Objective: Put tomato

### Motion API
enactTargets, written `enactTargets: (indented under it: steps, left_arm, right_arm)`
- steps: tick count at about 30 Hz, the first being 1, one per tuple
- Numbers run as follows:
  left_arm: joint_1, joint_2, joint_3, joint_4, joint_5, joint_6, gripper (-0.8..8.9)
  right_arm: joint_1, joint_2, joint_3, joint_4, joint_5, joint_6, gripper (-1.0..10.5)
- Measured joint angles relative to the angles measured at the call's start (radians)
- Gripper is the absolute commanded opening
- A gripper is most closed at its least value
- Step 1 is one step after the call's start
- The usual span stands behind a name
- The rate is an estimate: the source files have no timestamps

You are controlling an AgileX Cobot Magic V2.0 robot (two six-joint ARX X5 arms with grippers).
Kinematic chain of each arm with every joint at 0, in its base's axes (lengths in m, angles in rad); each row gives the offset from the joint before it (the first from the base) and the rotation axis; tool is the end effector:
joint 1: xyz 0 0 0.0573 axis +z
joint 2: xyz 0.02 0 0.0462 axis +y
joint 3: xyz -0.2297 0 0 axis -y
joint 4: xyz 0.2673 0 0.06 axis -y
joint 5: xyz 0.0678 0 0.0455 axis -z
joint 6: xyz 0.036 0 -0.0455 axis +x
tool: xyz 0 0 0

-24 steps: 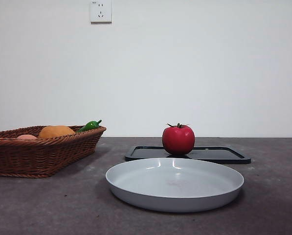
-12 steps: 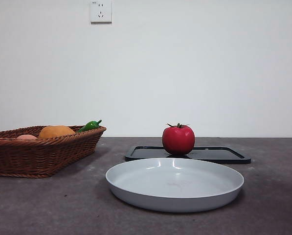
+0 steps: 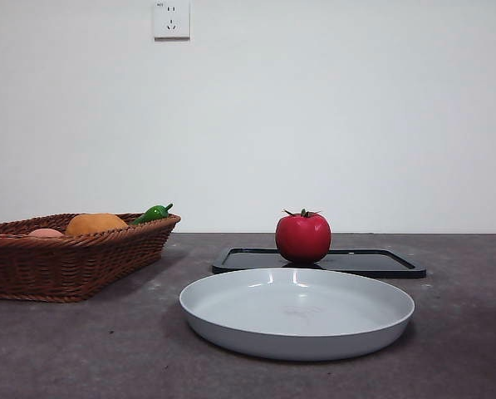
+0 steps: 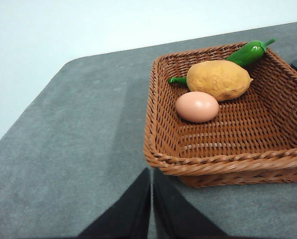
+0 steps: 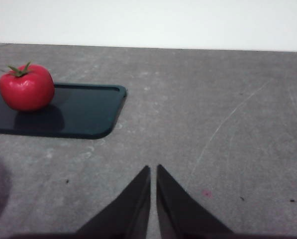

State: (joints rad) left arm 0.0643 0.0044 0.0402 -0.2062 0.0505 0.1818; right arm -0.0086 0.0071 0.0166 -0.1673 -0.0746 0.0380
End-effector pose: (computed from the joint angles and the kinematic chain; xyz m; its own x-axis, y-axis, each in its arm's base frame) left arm 0.1573 0.0083 0.1564 0.9855 0.0129 -0.1694 0.0163 0.9854 0.1698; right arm 0.1595 0.0013 0.1514 0.9854 0.0661 -0.1567 -0.0590 0.9970 0.0492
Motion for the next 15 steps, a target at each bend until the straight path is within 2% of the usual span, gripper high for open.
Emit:
enactTargets:
  steps: [15]
  left_arm:
    - [0.000, 0.000, 0.000, 0.000, 0.000, 0.000, 0.07]
  right_arm:
    - [0.000, -0.001, 0.000, 0.004, -0.003, 0.019, 0.1]
